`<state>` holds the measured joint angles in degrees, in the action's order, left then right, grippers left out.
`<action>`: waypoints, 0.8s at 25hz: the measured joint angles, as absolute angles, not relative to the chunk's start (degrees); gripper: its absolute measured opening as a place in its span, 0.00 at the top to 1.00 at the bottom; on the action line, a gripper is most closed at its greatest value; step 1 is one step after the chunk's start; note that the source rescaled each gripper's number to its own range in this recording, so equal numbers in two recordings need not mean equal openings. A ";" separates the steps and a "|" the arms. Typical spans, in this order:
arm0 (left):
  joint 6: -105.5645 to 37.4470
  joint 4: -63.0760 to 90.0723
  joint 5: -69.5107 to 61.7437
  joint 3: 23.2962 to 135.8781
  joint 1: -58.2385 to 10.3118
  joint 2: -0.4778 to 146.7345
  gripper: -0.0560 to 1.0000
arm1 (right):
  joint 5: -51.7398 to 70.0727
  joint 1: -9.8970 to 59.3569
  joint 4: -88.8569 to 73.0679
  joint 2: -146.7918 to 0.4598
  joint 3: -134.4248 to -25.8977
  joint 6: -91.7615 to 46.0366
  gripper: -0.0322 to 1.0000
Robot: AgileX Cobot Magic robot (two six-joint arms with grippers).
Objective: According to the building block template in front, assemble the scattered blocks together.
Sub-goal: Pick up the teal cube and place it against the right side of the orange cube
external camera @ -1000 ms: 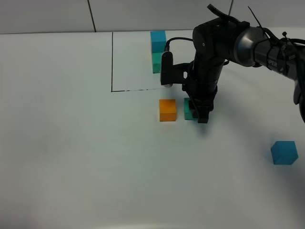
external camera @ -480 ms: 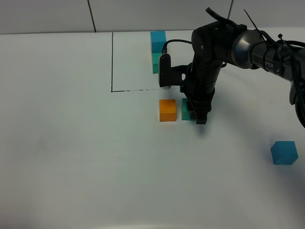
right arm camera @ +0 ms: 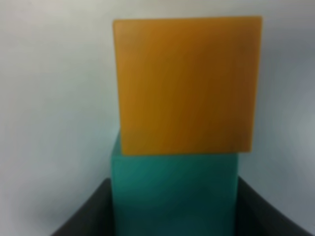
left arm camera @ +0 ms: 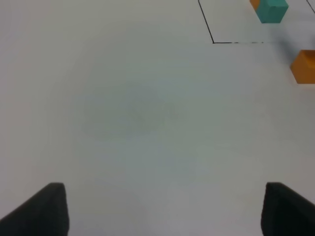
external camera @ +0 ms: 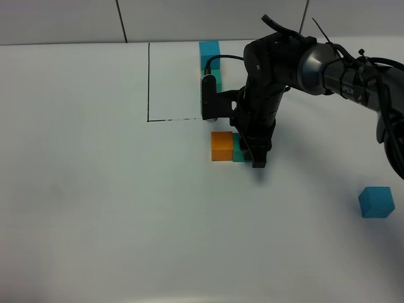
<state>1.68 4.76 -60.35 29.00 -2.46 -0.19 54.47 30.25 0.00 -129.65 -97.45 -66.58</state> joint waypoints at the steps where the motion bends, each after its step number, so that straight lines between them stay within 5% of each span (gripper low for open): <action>1: 1.68 4.76 -60.35 29.00 -2.46 -0.19 0.01 | 54.47 30.30 0.00 -129.65 -97.45 -66.58 0.96; 20: 1.74 4.76 -60.35 29.00 -2.46 -0.19 0.01 | 54.23 30.30 0.00 -129.71 -97.45 -67.26 0.96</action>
